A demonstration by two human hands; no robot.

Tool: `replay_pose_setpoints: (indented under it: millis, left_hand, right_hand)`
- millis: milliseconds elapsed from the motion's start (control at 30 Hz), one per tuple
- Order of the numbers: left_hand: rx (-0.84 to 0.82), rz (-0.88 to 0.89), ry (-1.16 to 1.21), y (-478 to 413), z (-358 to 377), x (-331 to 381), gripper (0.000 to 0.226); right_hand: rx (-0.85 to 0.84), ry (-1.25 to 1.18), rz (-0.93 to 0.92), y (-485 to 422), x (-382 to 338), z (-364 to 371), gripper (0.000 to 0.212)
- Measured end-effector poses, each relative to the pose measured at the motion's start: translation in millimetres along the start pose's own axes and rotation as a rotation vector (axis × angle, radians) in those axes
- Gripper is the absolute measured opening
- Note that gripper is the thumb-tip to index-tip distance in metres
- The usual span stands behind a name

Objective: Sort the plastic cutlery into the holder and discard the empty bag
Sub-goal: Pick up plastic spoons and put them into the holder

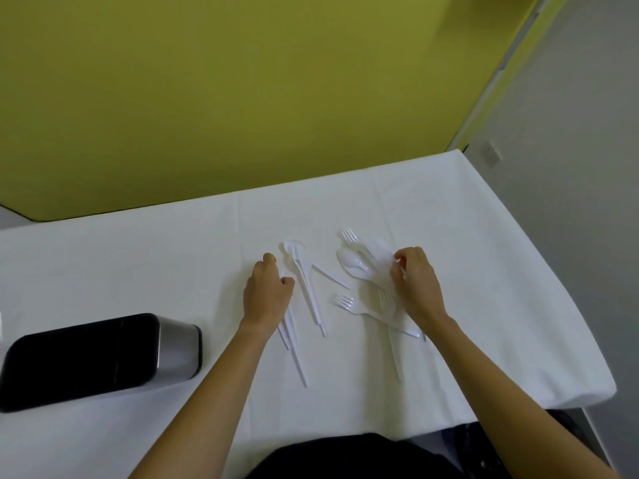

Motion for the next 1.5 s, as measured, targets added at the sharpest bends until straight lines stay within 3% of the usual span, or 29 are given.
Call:
replay_pose_setpoints:
  millis: [100, 267, 333, 400, 567, 700, 800, 1067, 1200, 1500]
  left_hand:
    - [0.023, 0.016, -0.047, 0, 0, 0, 0.026]
    - [0.063, 0.022, -0.053, -7, -4, -1, 0.014]
    - [0.111, -0.040, 0.069, -10, -10, -10, 0.007]
    - [0.160, -0.132, 0.256, -13, -14, -19, 0.015]
    - [0.160, -0.261, 0.497, -26, -18, -17, 0.015]
    - [0.073, -0.287, 0.706, -44, -10, -3, 0.016]
    - [0.083, -0.253, 0.652, -52, -8, 4, 0.020]
    - [-0.018, -0.140, 0.456, -58, 1, 14, 0.017]
    - [-0.014, -0.217, 0.643, -57, 4, 8, 0.023]
    - [0.271, -0.160, 0.930, -54, -48, -7, 0.014]
  right_hand:
    - [0.087, -0.152, 0.108, 8, 16, -11, 0.017]
    - [0.128, -0.085, 0.261, 20, 43, -17, 0.021]
    - [0.097, -0.040, 0.306, 23, 52, -14, 0.035]
    - [0.037, -0.006, 0.333, 26, 58, -7, 0.043]
    - [0.003, 0.042, 0.307, 23, 62, -4, 0.020]
    - [-0.016, -0.022, 0.305, 24, 66, -5, 0.025]
    - [-0.030, -0.078, 0.323, 25, 67, -9, 0.024]
    - [-0.082, -0.229, 0.159, 10, 40, -16, 0.015]
    - [-0.159, -0.168, 0.023, -5, 14, -9, 0.015]
    - [-0.316, 0.209, -0.090, -30, -20, 28, 0.021]
Point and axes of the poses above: each hand's wrist, its own y-axis away from the middle knuckle, its own z-axis out of the palm, x = y × z, the point moved 6 cm from there along -y, towards the middle knuckle, and after that the axes turned 2 degrees about -z, right-handed, at the moved point
